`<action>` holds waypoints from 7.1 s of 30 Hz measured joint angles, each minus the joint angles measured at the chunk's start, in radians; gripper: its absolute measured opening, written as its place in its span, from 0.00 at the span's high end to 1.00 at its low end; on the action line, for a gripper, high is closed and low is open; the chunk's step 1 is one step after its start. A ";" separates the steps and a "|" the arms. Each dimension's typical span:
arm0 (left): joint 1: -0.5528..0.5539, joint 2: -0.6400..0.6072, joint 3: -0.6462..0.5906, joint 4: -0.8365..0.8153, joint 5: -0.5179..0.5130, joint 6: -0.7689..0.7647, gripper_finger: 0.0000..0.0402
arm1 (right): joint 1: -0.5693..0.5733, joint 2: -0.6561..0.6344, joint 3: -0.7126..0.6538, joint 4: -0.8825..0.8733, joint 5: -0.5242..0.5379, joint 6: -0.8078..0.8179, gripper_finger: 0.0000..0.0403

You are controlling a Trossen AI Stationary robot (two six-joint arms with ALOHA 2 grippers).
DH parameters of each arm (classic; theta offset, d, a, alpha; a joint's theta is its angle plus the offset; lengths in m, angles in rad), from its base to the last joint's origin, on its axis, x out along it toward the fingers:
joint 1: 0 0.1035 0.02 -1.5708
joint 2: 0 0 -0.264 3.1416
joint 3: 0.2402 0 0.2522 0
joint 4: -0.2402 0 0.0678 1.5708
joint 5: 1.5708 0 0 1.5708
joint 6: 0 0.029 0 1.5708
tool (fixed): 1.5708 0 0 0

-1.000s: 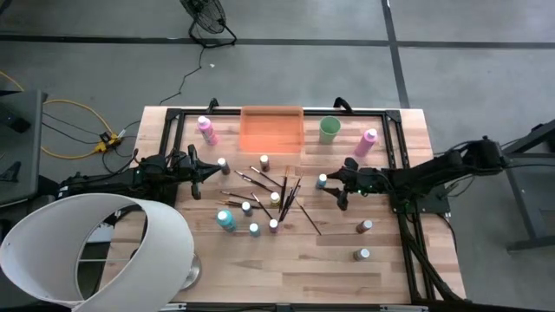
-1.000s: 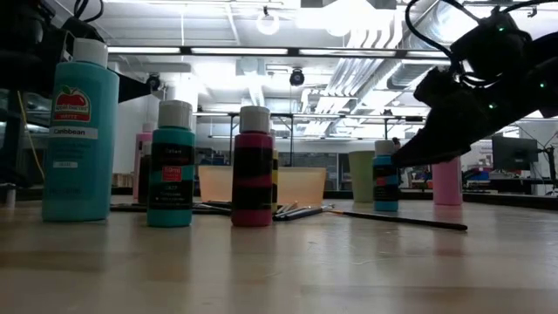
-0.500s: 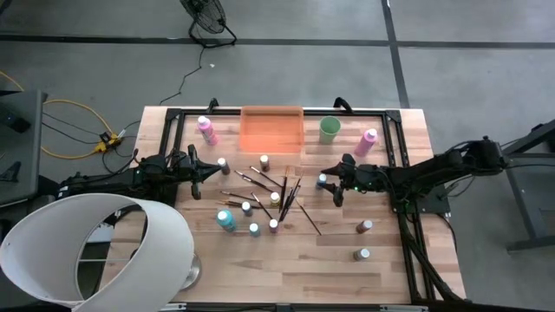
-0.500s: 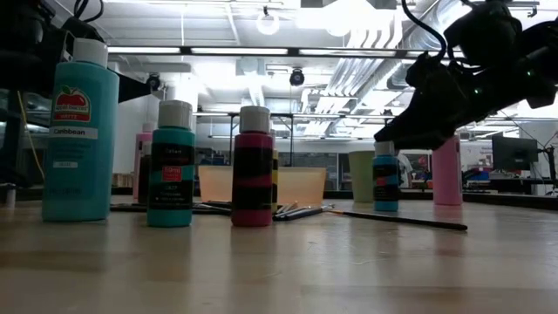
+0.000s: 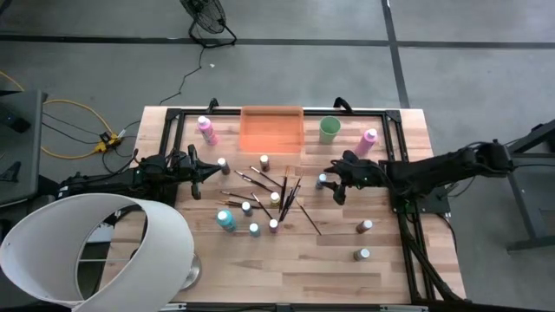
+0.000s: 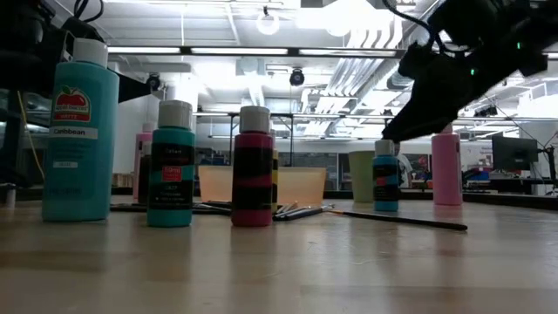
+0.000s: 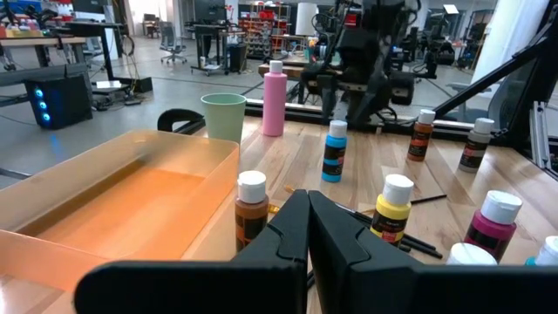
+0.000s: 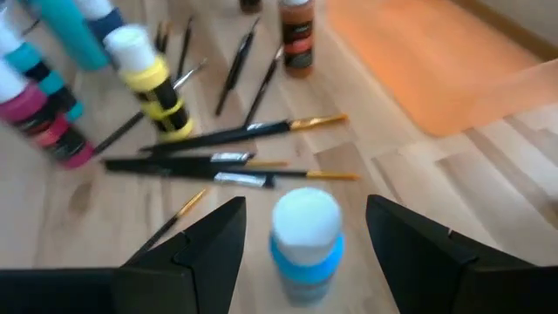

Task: Pick & Place Paint Supplies
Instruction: Put the small blue paint bottle into the orange bin, then put the small orange paint bottle into the orange bin

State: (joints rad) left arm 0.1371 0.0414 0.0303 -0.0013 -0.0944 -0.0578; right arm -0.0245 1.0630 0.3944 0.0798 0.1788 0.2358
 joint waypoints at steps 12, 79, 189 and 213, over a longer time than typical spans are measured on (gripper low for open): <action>0.000 0.000 0.000 0.000 0.000 0.000 1.00 | -0.024 0.048 0.246 -0.402 -0.083 -0.180 0.43; 0.000 0.000 0.000 0.000 0.000 0.000 1.00 | -0.247 0.216 0.631 -0.493 -0.102 -0.267 0.69; 0.000 0.000 0.000 0.000 0.005 0.000 1.00 | -0.643 0.836 1.085 -0.535 -0.102 -0.200 0.38; 0.000 0.000 0.000 0.000 0.005 0.000 1.00 | -0.294 0.217 0.705 -1.149 -0.236 0.383 0.38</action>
State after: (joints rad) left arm 0.1372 0.0417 0.0304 -0.0013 -0.0895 -0.0576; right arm -0.3187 1.2799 1.0991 -1.0693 -0.0567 0.6192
